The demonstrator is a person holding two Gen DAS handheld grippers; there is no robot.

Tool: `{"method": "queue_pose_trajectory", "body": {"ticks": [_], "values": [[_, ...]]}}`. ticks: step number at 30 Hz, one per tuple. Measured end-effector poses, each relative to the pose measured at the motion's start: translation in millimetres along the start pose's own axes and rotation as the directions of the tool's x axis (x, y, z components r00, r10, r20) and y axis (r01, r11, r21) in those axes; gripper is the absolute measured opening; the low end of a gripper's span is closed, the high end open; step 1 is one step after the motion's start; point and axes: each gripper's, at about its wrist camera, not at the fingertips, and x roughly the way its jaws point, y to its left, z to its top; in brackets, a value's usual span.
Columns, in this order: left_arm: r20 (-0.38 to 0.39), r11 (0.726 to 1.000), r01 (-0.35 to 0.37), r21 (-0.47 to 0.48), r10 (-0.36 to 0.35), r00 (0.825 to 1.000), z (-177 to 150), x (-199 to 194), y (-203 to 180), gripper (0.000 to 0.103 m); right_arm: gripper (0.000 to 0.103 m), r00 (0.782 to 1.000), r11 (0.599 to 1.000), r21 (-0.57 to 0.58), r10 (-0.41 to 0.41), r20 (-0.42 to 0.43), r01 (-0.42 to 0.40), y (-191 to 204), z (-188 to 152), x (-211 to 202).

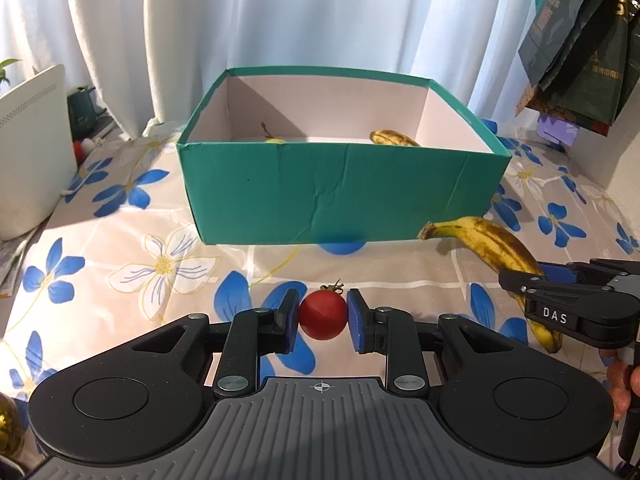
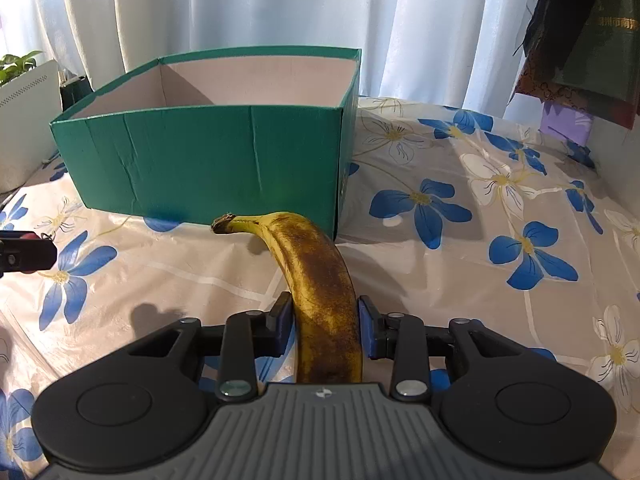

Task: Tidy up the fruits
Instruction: 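Lift and carry the tomato in the left gripper and banana in the right over the box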

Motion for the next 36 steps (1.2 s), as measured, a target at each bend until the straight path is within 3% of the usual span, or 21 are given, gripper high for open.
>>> {"method": "queue_pose_trajectory", "body": {"ticks": [10,16,27,36], "values": [[0.029,0.997,-0.077,-0.02,0.077,0.997,21.3,-13.1,-0.5,0.029,0.033,0.994,0.999,0.044,0.014,0.108,-0.019,8.7,14.8,-59.1],[0.102,0.992,-0.118,-0.041,0.122,0.987,47.3,-36.3,1.4,0.029,0.033,0.982,0.997,0.078,0.002,0.19,-0.017,28.0,36.2,-83.0],[0.204,0.984,-0.163,-0.065,0.173,0.964,87.4,-64.2,8.2,0.029,0.034,0.966,0.995,0.1,-0.013,0.258,-0.014,53.7,60.8,-96.1],[0.223,0.982,-0.178,-0.066,0.189,0.956,110.6,-47.0,10.5,0.029,0.034,0.962,0.989,0.145,-0.046,0.269,0.006,57.7,75.4,-91.2]]}}
